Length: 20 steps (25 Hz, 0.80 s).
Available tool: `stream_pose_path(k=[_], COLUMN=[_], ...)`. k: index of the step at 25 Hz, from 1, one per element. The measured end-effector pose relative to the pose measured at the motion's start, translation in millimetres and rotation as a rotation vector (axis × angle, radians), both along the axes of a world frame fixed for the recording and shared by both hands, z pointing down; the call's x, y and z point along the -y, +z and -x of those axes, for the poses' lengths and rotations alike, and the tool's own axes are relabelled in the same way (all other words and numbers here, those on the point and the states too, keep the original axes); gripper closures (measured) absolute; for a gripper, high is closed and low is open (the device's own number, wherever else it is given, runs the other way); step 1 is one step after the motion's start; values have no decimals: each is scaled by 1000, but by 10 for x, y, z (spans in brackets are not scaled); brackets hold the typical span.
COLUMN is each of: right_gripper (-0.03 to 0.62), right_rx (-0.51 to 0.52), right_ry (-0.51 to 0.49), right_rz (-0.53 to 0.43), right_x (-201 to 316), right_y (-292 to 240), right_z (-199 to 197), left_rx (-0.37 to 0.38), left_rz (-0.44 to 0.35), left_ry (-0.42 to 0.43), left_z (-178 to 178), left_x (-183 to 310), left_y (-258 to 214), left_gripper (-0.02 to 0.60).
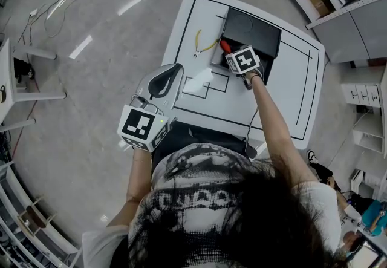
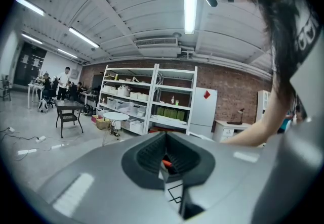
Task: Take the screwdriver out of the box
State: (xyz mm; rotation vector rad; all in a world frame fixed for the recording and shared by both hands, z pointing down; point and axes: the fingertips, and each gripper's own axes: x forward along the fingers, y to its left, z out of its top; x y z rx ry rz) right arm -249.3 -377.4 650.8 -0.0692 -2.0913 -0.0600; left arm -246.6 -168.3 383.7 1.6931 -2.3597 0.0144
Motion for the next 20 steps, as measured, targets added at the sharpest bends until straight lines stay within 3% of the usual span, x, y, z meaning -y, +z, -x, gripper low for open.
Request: stream_pose_path(k=[7,20], right_gripper=[503,504], right_rx=[76,328], right_ry=[-63,-51], right_rz=[-6,30], right_x=[-115,-192], right_y=[-341,-1266], right_z=[-45,-258], left_rx=[-2,4], left_rz=[2,16], left_ry=[8,37], left_z=[-21,-228], left_x=[31,216], left_y=[-9,-21], left_gripper=[581,581])
